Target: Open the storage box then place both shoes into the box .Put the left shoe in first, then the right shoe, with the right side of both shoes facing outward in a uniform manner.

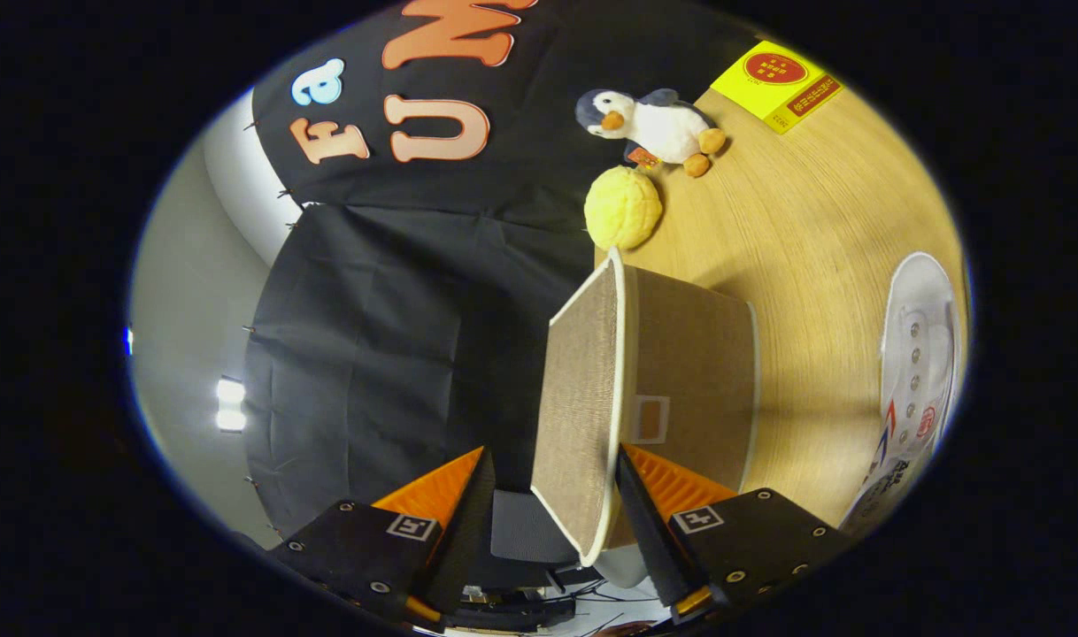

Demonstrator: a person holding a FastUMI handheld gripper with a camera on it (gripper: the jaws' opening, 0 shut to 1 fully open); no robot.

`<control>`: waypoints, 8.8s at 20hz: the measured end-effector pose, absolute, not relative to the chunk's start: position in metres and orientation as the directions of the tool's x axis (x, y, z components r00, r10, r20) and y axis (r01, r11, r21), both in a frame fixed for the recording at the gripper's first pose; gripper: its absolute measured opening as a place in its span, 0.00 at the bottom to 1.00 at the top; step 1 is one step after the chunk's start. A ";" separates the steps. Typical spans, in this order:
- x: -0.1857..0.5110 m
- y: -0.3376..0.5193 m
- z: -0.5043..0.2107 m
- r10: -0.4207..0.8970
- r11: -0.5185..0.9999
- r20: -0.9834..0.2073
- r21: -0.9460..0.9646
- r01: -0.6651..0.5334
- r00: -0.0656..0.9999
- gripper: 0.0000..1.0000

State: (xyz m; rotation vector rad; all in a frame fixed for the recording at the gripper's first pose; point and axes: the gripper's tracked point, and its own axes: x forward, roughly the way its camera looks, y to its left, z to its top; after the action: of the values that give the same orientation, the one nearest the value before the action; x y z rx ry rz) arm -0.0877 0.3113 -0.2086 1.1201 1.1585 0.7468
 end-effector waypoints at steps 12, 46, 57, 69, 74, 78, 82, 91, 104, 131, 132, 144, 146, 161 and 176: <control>-0.115 0.326 -0.251 0.825 0.518 -0.535 0.845 0.133 0.182 0.15; -0.071 0.632 -0.132 0.849 0.522 -0.505 0.848 -0.095 0.156 0.06; -0.082 0.636 -0.143 0.799 0.601 -0.588 0.792 -0.110 0.126 0.41; -0.048 0.399 -0.159 0.652 0.758 -0.676 0.582 -0.294 0.343 0.76; -0.059 0.297 -0.205 0.519 0.853 -0.760 0.432 -0.291 0.391 0.76; -0.082 0.215 -0.247 0.383 0.917 -0.838 0.296 -0.266 0.388 0.76; -0.117 0.157 -0.288 0.273 0.952 -0.896 0.197 -0.236 0.351 0.75; -0.148 0.099 -0.370 0.094 0.974 -0.943 0.020 -0.227 0.320 0.59; -0.096 0.111 -0.374 0.100 0.995 -0.878 0.076 -0.070 0.467 0.01; -0.019 0.353 -0.256 0.286 0.953 -0.892 0.304 -0.005 0.351 0.03; -0.020 0.357 -0.266 0.273 0.956 -0.903 0.295 0.014 0.332 0.03; -0.023 0.403 -0.266 0.464 0.870 -0.833 0.492 0.021 0.301 0.36; -0.020 0.385 -0.252 0.466 0.875 -0.816 0.483 -0.038 0.341 0.45; -0.106 0.068 -0.303 0.163 0.986 -0.865 0.129 -0.102 0.475 0.82; -0.179 -0.017 -0.402 0.063 0.991 -0.947 0.023 -0.128 0.316 0.45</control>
State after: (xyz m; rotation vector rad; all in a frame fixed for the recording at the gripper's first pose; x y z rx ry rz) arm -0.1793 -0.0171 -0.4023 -0.0597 1.2433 0.1260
